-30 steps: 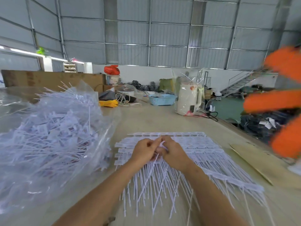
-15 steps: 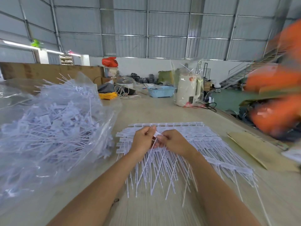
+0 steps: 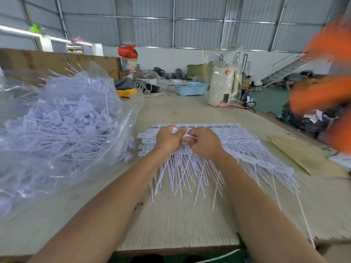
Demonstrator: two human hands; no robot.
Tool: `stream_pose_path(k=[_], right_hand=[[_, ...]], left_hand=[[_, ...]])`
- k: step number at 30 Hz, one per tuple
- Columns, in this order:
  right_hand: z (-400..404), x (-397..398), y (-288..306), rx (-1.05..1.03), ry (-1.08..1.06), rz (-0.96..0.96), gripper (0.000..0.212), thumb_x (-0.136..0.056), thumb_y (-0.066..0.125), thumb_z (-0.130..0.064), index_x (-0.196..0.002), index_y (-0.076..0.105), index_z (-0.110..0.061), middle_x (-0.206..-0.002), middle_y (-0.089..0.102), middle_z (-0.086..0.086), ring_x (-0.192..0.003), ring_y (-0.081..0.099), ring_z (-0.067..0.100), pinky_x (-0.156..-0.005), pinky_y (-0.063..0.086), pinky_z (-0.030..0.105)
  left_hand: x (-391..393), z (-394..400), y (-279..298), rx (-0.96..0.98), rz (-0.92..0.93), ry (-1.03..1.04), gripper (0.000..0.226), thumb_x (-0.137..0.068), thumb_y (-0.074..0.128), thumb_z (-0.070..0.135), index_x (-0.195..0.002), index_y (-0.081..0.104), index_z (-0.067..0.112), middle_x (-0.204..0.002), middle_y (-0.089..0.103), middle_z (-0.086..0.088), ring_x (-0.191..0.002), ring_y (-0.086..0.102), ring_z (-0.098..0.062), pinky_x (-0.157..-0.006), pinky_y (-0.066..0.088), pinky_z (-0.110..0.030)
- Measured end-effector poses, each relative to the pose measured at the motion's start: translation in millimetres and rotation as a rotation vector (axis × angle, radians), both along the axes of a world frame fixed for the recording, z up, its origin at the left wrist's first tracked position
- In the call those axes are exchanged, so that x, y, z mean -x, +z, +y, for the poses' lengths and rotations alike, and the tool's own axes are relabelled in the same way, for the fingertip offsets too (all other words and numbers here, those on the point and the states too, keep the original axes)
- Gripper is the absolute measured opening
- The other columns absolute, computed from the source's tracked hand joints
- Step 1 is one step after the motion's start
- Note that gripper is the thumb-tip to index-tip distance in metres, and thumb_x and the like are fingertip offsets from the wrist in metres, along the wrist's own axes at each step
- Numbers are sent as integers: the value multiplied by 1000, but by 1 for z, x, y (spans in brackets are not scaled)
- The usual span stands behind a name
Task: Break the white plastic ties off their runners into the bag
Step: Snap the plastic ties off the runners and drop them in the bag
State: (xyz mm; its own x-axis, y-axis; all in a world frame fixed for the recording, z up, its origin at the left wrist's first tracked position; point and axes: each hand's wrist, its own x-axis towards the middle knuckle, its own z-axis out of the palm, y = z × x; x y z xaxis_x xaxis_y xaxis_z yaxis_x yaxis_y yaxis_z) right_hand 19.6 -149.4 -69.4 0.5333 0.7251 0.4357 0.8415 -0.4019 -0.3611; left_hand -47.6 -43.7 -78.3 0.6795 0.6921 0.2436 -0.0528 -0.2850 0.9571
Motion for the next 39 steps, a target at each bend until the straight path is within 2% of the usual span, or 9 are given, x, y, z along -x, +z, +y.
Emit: stream_pose_path(k=[4, 8, 13, 16, 19, 24, 27, 32, 39], right_hand=[[-8, 9, 18, -171, -55, -212, 22, -92, 53, -21, -73, 57, -12, -72, 60, 7, -77, 59, 31, -60, 38, 30], [-16, 13, 38, -571, 219, 93, 26, -89, 56, -14, -66, 60, -1, -59, 53, 4, -58, 48, 13, -60, 36, 28], [-3, 19, 24, -434, 247, 185, 11, -87, 63, -9, -89, 70, 0, -86, 47, -9, -94, 52, 22, -83, 41, 26], [1, 14, 17, -423, 129, 81, 14, -84, 68, -12, -93, 72, -3, -101, 51, 10, -105, 50, 27, -93, 38, 29], [-1, 10, 13, -357, 98, 136, 24, -87, 63, -14, -111, 67, -10, -116, 48, 15, -111, 48, 26, -99, 38, 34], [-8, 11, 14, -221, 322, 474, 37, -98, 46, -10, -134, 47, -11, -116, 54, 4, -105, 52, 11, -83, 40, 6], [-10, 3, 14, -226, 204, 481, 31, -99, 45, -16, -126, 54, -6, -113, 57, 3, -102, 52, 10, -86, 38, 20], [-14, -4, 11, -71, 167, 559, 33, -96, 52, -28, -79, 67, -3, -69, 62, 7, -45, 53, 8, -51, 47, 19], [-11, -1, 13, -98, 151, 260, 30, -89, 60, -14, -61, 59, -3, -54, 55, 5, -51, 48, 5, -56, 38, 23]], left_hand=[[6, 22, 0, 76, 104, 145, 35, -93, 60, 22, -62, 48, 9, -56, 46, -12, -35, 40, -17, -44, 32, -23], [16, 37, 5, 137, -38, 147, 27, -95, 56, 17, -69, 55, 13, -45, 53, -1, -33, 43, -8, -37, 34, -17], [5, -10, 11, 343, -113, -255, 51, -101, 33, 44, -88, 63, 5, -52, 57, -3, -39, 49, -9, -38, 34, -16], [9, -13, 16, 487, -93, -468, 70, -90, 20, 68, -79, 59, 10, -63, 56, -5, -44, 46, -13, -41, 32, -17], [13, -12, 11, 381, -48, -483, 57, -93, 35, 58, -76, 59, 9, -66, 58, -5, -50, 48, -15, -45, 39, -21], [15, -7, 8, 294, -49, -445, 39, -98, 44, 42, -85, 65, 10, -61, 63, 1, -52, 52, -12, -50, 43, -23], [13, -6, 6, 296, -64, -335, 33, -99, 46, 33, -85, 63, 9, -63, 56, -7, -49, 51, -14, -46, 41, -21], [11, -5, 7, 274, -124, -189, 35, -100, 44, 30, -80, 64, 10, -50, 56, -2, -39, 49, -9, -40, 37, -17], [9, -5, 2, 86, -17, -188, 37, -97, 53, 31, -76, 60, 1, -54, 49, -7, -36, 40, -11, -37, 31, -16]])
